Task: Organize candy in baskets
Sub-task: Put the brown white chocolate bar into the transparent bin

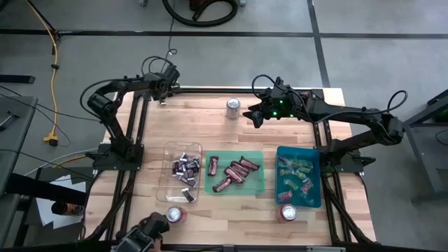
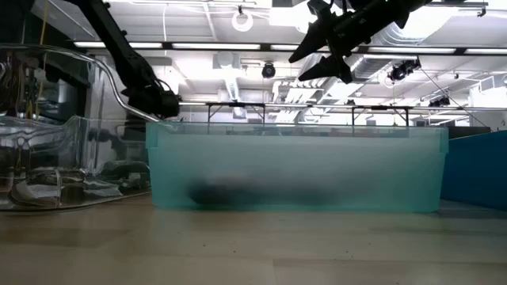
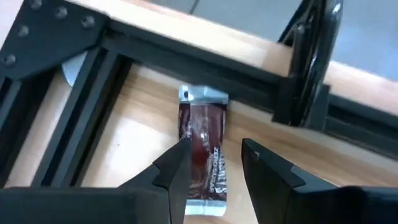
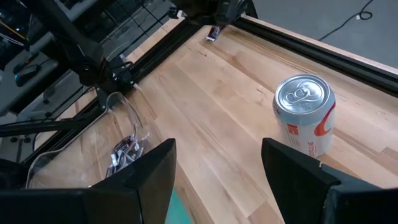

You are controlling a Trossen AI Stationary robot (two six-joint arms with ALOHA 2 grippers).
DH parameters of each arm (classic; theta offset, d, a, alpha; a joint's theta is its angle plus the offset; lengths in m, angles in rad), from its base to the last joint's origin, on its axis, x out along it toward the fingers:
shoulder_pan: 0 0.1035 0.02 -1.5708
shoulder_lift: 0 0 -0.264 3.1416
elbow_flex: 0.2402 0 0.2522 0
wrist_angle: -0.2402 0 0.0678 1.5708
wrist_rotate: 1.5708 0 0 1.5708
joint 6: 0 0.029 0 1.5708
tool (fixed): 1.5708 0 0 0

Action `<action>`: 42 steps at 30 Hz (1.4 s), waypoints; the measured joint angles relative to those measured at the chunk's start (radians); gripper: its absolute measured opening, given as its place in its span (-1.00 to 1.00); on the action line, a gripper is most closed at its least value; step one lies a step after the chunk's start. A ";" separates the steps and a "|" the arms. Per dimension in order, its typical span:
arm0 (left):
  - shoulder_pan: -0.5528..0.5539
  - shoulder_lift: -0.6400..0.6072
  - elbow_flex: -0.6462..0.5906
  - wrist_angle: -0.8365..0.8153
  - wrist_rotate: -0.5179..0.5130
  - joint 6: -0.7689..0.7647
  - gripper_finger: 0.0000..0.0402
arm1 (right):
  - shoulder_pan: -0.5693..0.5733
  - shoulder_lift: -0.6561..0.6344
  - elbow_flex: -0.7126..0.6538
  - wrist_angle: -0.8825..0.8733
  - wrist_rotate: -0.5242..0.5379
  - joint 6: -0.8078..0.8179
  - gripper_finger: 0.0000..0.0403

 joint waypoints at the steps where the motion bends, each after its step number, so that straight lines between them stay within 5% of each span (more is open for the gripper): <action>1: -0.011 0.010 0.000 -0.002 -0.016 -0.012 -0.38 | 0.000 0.000 0.000 0.000 0.000 0.000 0.15; 8: -0.057 0.056 0.000 0.018 -0.046 -0.053 -0.53 | 0.012 0.000 0.000 -0.010 -0.030 0.028 0.15; 15: -0.090 0.060 -0.009 0.006 -0.020 -0.069 -0.96 | 0.060 0.000 0.000 -0.086 -0.032 -0.003 0.15; 23: -0.161 0.029 -0.026 -0.006 0.060 -0.106 -1.00 | 0.074 0.000 0.000 -0.112 -0.033 -0.032 0.15; 34: -0.175 -0.230 -0.031 -0.011 -0.052 0.105 -1.00 | 0.074 0.000 0.000 -0.093 -0.033 -0.041 0.15; 37: -0.206 -0.333 -0.031 0.055 0.062 0.283 -1.00 | 0.074 0.000 0.000 -0.039 -0.033 -0.044 0.15; 42: -0.315 -0.466 -0.030 0.152 0.509 0.558 -1.00 | 0.071 0.000 0.000 0.090 -0.033 -0.034 0.15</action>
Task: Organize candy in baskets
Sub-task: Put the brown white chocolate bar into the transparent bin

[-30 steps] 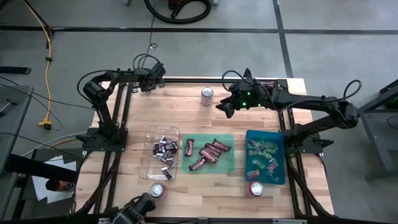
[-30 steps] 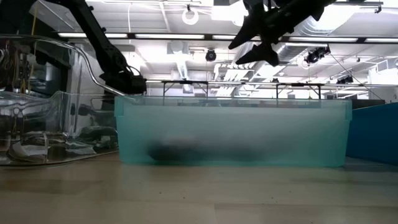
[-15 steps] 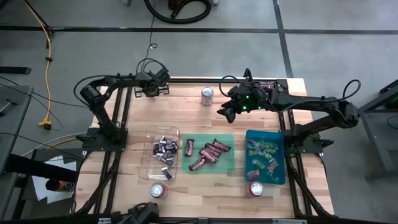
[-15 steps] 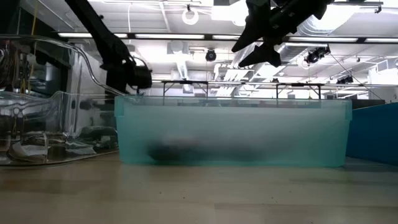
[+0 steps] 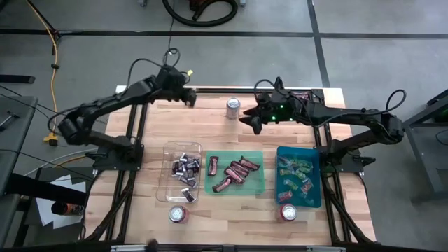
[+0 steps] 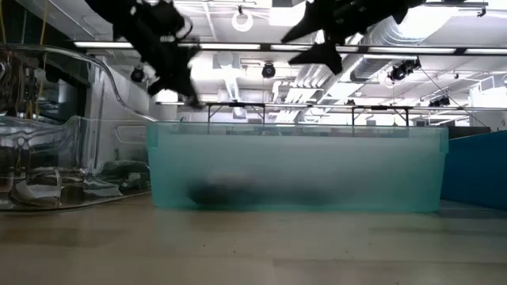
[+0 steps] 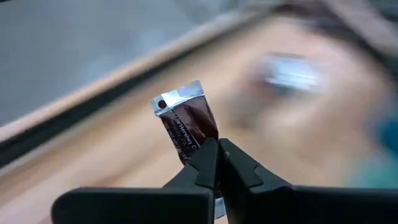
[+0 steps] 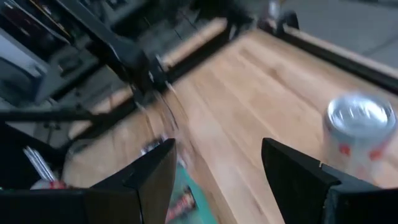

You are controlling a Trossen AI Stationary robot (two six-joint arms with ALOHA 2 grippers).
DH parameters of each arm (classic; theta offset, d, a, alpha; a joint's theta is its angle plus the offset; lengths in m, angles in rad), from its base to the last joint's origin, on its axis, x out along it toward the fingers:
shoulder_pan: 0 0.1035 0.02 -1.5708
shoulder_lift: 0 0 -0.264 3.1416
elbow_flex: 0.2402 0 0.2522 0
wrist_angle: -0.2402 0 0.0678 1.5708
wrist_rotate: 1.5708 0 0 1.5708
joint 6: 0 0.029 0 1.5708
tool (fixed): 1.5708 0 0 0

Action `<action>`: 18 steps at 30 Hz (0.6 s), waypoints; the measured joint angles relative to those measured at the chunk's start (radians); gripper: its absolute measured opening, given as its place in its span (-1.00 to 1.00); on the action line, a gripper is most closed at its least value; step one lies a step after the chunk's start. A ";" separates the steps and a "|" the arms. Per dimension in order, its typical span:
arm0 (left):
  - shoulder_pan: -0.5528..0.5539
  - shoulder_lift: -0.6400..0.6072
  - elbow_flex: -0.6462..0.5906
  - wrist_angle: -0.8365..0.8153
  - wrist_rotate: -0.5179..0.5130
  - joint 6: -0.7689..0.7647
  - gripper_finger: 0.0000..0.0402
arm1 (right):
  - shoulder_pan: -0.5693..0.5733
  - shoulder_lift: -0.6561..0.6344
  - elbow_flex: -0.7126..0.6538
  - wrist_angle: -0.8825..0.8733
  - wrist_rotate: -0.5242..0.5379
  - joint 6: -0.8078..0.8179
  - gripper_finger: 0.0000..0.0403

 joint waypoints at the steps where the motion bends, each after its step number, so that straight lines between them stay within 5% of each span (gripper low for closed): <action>1: -0.030 -0.020 0.000 0.015 0.083 0.033 -1.00 | 0.000 0.000 0.000 0.031 0.000 -0.008 0.15; 6: -0.198 -0.080 0.001 0.096 0.309 0.105 -1.00 | 0.000 0.000 0.000 0.172 0.000 -0.099 0.15; 13: -0.395 -0.082 0.001 0.167 0.321 0.148 -1.00 | 0.000 0.000 0.000 0.263 0.000 -0.117 0.15; 18: -0.430 -0.094 0.001 0.349 0.412 0.099 -1.00 | 0.000 0.000 0.000 0.275 0.000 -0.131 0.15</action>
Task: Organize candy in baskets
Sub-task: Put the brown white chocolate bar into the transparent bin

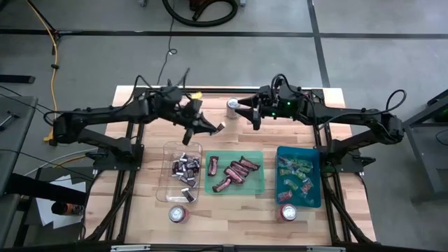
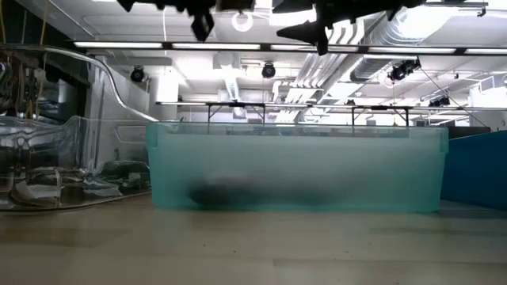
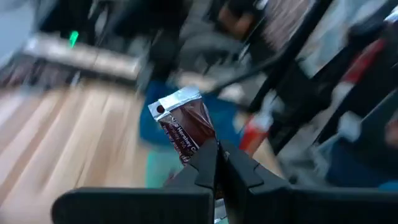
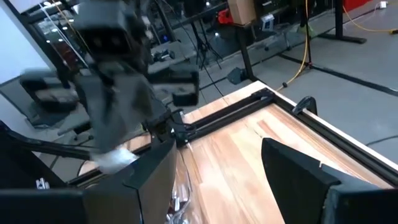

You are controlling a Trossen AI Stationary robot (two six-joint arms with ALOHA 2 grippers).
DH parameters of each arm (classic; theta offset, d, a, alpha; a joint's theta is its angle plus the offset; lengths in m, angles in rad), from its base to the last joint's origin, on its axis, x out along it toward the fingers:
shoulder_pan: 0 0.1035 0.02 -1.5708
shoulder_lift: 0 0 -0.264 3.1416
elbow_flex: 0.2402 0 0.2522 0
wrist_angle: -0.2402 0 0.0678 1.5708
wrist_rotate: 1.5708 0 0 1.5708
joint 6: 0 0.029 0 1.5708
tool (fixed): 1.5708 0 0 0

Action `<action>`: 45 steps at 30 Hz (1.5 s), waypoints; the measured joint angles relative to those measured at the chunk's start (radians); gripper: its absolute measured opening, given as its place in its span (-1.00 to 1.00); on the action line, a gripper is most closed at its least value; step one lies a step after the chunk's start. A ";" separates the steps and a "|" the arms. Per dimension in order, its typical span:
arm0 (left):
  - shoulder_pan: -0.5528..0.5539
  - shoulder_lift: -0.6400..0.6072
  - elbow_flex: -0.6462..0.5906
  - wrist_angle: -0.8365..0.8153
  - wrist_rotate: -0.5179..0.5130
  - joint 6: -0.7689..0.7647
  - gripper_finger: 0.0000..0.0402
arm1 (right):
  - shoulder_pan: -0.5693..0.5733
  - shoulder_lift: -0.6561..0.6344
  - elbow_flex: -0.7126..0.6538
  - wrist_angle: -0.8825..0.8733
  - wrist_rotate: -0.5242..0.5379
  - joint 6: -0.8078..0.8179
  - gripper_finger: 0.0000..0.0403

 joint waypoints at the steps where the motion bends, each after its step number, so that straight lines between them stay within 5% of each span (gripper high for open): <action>1: 0.000 -0.002 0.001 0.054 0.019 -0.018 -1.00 | 0.000 0.000 0.000 0.006 0.000 0.000 0.15; 13: -0.014 -0.006 0.001 0.192 0.025 -0.118 -1.00 | 0.000 0.000 0.000 0.039 0.000 0.000 0.15; 19: -0.021 -0.073 0.001 0.021 0.017 -0.153 -1.00 | 0.000 0.000 0.000 0.038 0.000 -0.001 0.15; 27: -0.147 -0.311 -0.035 -0.340 -0.256 -0.182 -1.00 | 0.000 0.000 0.000 0.017 0.000 -0.105 0.15; 35: -0.370 -0.540 -0.338 -0.357 -0.449 -0.569 -1.00 | 0.000 0.000 0.000 0.016 0.000 -0.158 0.15; 40: -0.538 -0.476 -0.373 -0.461 -0.453 -0.650 -1.00 | -0.008 0.000 0.000 -0.012 0.000 -0.158 0.15; 45: -0.655 -0.316 -0.340 -0.541 -0.456 -0.574 -1.00 | -0.032 0.000 0.000 -0.047 0.000 -0.158 0.15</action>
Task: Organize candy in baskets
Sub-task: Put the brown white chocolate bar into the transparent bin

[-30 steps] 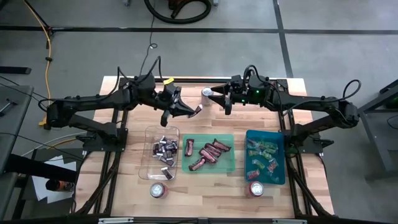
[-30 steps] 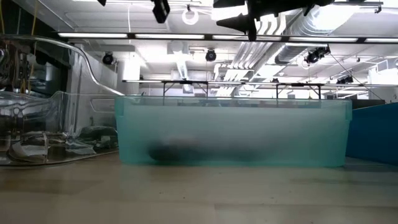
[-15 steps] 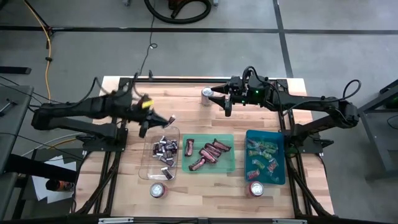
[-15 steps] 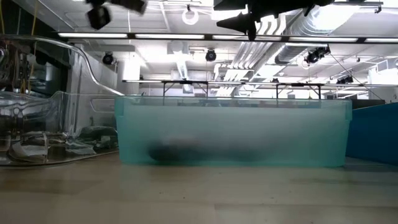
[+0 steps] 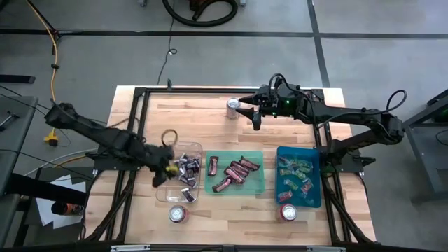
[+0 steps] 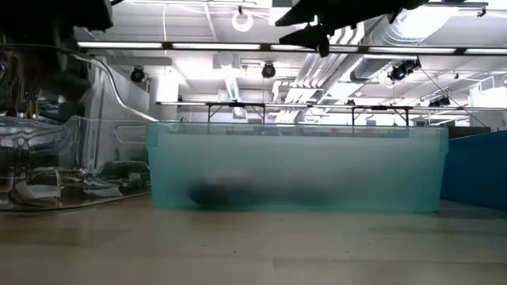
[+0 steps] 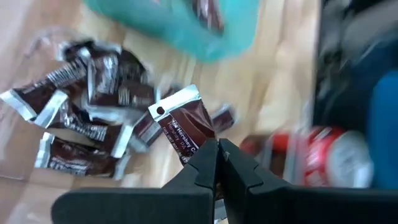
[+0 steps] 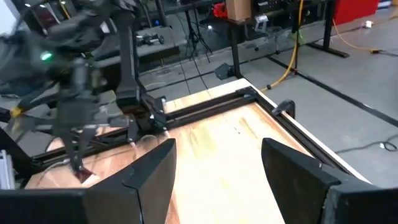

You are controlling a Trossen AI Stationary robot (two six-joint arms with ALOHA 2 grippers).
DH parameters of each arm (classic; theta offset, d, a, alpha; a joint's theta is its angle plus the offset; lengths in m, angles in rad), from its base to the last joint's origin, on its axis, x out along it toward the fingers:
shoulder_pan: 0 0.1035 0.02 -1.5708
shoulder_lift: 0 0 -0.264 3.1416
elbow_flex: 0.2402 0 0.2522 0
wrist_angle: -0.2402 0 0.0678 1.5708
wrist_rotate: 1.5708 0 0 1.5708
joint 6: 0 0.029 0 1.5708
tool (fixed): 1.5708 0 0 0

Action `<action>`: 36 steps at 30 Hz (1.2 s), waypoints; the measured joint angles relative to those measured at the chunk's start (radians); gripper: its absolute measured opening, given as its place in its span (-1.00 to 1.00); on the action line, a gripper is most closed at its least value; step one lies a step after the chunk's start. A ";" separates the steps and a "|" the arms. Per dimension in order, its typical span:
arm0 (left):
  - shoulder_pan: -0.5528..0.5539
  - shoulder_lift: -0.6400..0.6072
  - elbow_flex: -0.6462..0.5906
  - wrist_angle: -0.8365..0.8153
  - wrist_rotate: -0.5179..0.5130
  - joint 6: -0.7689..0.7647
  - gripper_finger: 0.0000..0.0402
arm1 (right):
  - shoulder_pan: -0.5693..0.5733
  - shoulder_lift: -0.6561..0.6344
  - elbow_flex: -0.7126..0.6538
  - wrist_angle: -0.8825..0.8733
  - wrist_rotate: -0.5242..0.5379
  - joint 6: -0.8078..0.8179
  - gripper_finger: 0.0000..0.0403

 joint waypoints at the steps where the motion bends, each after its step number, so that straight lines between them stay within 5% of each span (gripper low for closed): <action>1: -0.017 0.034 0.002 -0.006 -0.002 0.036 -1.00 | -0.005 0.000 0.000 -0.005 0.000 0.000 0.15; 11: -0.068 0.339 0.011 0.004 0.001 0.366 -1.00 | -0.055 0.000 0.000 -0.022 0.000 0.005 0.15; 26: -0.068 0.484 0.010 0.059 0.067 0.341 -0.99 | -0.054 0.000 0.000 -0.026 0.000 0.005 0.15; 36: -0.024 0.475 0.010 0.051 0.161 0.240 -0.53 | -0.054 0.000 0.000 -0.029 0.000 0.007 0.15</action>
